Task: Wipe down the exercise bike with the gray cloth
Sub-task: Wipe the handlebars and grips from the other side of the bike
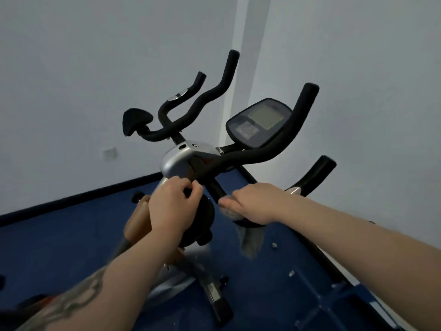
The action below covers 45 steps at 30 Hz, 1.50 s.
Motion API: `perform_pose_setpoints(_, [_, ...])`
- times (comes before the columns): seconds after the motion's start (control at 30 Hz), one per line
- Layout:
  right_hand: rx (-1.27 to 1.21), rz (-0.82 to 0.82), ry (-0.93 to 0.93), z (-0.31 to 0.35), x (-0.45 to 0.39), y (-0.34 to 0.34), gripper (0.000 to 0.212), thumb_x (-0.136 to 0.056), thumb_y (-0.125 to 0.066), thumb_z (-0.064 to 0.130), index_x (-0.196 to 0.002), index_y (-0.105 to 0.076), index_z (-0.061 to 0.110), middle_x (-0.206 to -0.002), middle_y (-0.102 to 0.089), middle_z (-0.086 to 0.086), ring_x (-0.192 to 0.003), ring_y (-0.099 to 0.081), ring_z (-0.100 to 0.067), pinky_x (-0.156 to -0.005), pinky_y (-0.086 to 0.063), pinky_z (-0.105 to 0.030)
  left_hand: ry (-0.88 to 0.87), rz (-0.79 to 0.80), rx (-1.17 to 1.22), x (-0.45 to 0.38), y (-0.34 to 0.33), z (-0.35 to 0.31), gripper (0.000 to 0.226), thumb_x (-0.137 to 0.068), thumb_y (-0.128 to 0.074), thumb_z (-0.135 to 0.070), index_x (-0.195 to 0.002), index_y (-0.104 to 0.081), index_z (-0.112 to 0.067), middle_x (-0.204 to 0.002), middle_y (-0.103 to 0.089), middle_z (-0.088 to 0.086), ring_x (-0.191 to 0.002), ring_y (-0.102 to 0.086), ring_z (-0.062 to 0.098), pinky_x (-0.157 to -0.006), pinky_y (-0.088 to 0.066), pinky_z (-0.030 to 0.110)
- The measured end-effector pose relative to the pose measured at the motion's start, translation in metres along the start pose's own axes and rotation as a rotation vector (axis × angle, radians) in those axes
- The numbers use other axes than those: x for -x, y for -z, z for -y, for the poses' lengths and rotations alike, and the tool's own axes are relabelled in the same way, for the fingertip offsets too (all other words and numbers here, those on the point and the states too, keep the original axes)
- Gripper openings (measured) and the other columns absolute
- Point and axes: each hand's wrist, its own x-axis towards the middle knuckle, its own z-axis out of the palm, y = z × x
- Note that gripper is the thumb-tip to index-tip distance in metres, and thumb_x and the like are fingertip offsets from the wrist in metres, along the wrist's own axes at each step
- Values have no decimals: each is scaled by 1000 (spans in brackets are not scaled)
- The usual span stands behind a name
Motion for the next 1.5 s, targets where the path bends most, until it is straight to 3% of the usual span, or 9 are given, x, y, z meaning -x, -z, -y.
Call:
perform_pose_setpoints(0.07, [-91, 27, -8, 2, -18, 1, 10, -104, -32, 34, -104, -41, 31, -85, -50, 0, -87, -55, -29, -78, -50, -47, -11, -11, -2, 0, -1, 0, 44, -89, -51, -38, -51, -32, -28, -54, -38, -7, -48, -39, 6, -47, -18, 22])
perform_pose_setpoints(0.2, [-44, 27, 2, 6, -16, 5, 44, -103, -38, 26, -145, -28, 19, -118, -53, -14, -104, -56, -35, -84, -49, -45, -15, 3, -4, 0, 2, -3, 44, -89, -51, -38, -51, -33, -28, -54, -39, -7, -47, -40, 6, -46, -20, 22])
perform_pose_setpoints(0.47, [47, -65, 167, -22, 50, 12, 29, -96, -37, 59, -89, -36, 30, -81, -46, 14, -75, -44, -12, -67, -28, -31, -1, 1, 34, 2, 0, -1, 40, -90, -51, -38, -53, -36, -30, -59, -42, -8, -51, -43, 5, -49, -26, 23])
perform_pose_setpoints(0.57, [170, -89, 92, -10, 43, 9, 31, -97, -35, 57, -99, -42, 26, -91, -57, 6, -84, -57, -21, -69, -37, -35, 7, -8, 32, 1, -1, 0, 36, -87, -46, -42, -54, -41, -29, -59, -43, -9, -52, -44, 5, -48, -27, 22])
perform_pose_setpoints(0.67, [341, 3, -11, 20, 7, -6, 48, -94, -53, 26, -135, -28, 25, -113, -51, -9, -98, -57, -33, -56, -34, -37, 8, -3, 33, 1, -2, 2, 36, -87, -45, -43, -57, -49, -24, -60, -45, -8, -54, -46, 5, -49, -29, 22])
perform_pose_setpoints(0.87, [-150, -7, -216, 14, -49, 3, 52, -103, -32, 20, -152, -16, 19, -138, -47, -21, -118, -51, -38, -91, -46, -42, 5, 12, 39, 0, 1, -1, 35, -88, -48, -41, -55, -40, -31, -60, -43, -9, -53, -44, 5, -49, -27, 22])
perform_pose_setpoints(1.23, [255, 111, 93, 12, 17, 4, 48, -98, -48, 27, -143, -30, 26, -123, -39, -15, -95, -53, -32, -62, -40, -37, 28, 27, 7, 1, 1, -1, 35, -92, -51, -39, -59, -46, -27, -64, -44, -8, -55, -46, 5, -48, -31, 23])
perform_pose_setpoints(1.4, [115, -36, -35, 22, -15, -4, 41, -100, -39, 23, -140, -31, 17, -123, -47, -18, -99, -55, -35, -65, -37, -37, 28, 27, 24, -2, 0, 1, 35, -90, -51, -40, -60, -53, -22, -62, -46, -7, -54, -46, 6, -48, -38, 25])
perform_pose_setpoints(1.5, [-319, -98, -201, 20, -42, -2, 41, -104, -26, 38, -133, -46, 18, -127, -54, -14, -111, -54, -34, -81, -44, -37, 20, 17, 24, -1, 0, -1, 35, -89, -51, -39, -57, -46, -27, -60, -43, -8, -53, -44, 5, -48, -29, 22])
